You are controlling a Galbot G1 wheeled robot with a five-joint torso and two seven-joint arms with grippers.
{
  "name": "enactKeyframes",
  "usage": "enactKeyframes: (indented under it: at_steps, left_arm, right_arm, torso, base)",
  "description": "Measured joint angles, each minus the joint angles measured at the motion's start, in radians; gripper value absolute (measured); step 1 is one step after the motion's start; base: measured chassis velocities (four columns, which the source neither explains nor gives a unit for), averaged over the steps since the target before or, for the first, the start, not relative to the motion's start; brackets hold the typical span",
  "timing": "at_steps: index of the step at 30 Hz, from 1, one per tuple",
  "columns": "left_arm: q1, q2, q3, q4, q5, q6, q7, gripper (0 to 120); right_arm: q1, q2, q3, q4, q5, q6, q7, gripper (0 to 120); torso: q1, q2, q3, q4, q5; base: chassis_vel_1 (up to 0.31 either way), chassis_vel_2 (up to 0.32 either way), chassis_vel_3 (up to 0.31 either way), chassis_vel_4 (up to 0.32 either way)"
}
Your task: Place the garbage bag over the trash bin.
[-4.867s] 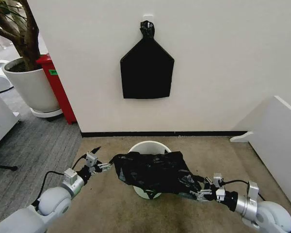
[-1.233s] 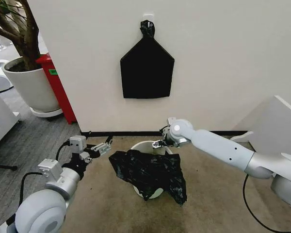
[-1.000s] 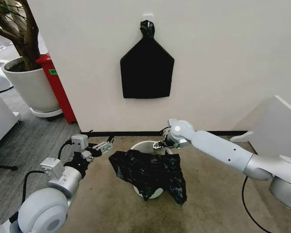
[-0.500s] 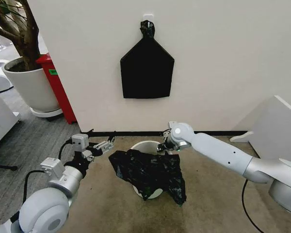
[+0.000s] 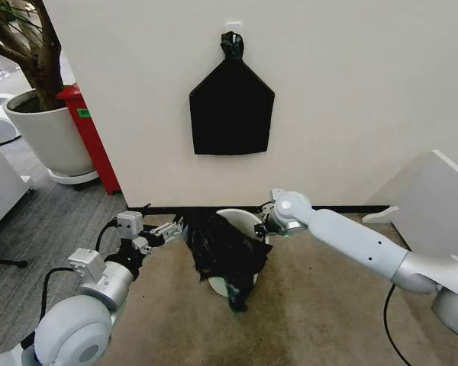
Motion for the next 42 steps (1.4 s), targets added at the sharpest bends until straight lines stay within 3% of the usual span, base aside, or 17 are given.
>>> enactKeyframes:
  at_steps: [4, 9, 21, 27, 31, 42]
  left_arm:
    - [-0.009, -0.004, 0.012, 0.007, 0.008, -0.004, 0.000, 100]
    - [-0.031, -0.014, 0.022, 0.023, 0.011, -0.011, 0.001, 100]
    - [-0.085, -0.010, 0.072, 0.057, 0.007, -0.015, 0.001, 100]
    - [-0.093, -0.016, 0.073, 0.073, 0.007, -0.016, -0.004, 100]
    - [-0.096, -0.018, 0.071, 0.075, 0.008, -0.017, -0.004, 100]
    - [-0.076, -0.033, 0.071, 0.064, 0.024, -0.017, -0.004, 100]
  right_arm:
    - [-0.042, -0.020, 0.083, 0.074, 0.068, 0.002, 0.090, 0]
    - [-0.193, 0.019, 0.297, 0.202, 0.119, 0.072, 0.381, 0]
    - [-0.299, 0.075, 0.405, 0.305, 0.019, 0.356, 0.592, 0]
    - [-0.382, 0.103, 0.434, 0.386, -0.045, 0.427, 0.604, 0]
    - [-0.435, 0.112, 0.421, 0.407, -0.120, 0.420, 0.602, 0]
    - [-0.462, 0.159, 0.402, 0.332, -0.222, 0.394, 0.587, 0]
  torso:
    - [0.000, 0.000, 0.000, -0.0002, 0.0001]
    - [0.000, 0.000, 0.000, 0.0000, 0.0004]
    - [0.000, 0.000, 0.000, -0.0001, 0.0000]
    - [0.000, 0.000, 0.000, -0.0001, 0.0000]
    - [0.000, 0.000, 0.000, -0.0002, 0.0001]
    - [0.000, 0.000, 0.000, -0.0001, 0.0000]
  base:
    - [0.000, 0.000, 0.000, 0.000]
    - [0.000, 0.000, 0.000, 0.000]
    - [0.000, 0.000, 0.000, 0.000]
    - [0.000, 0.000, 0.000, 0.000]
    - [0.000, 0.000, 0.000, 0.000]
    - [0.000, 0.000, 0.000, 0.000]
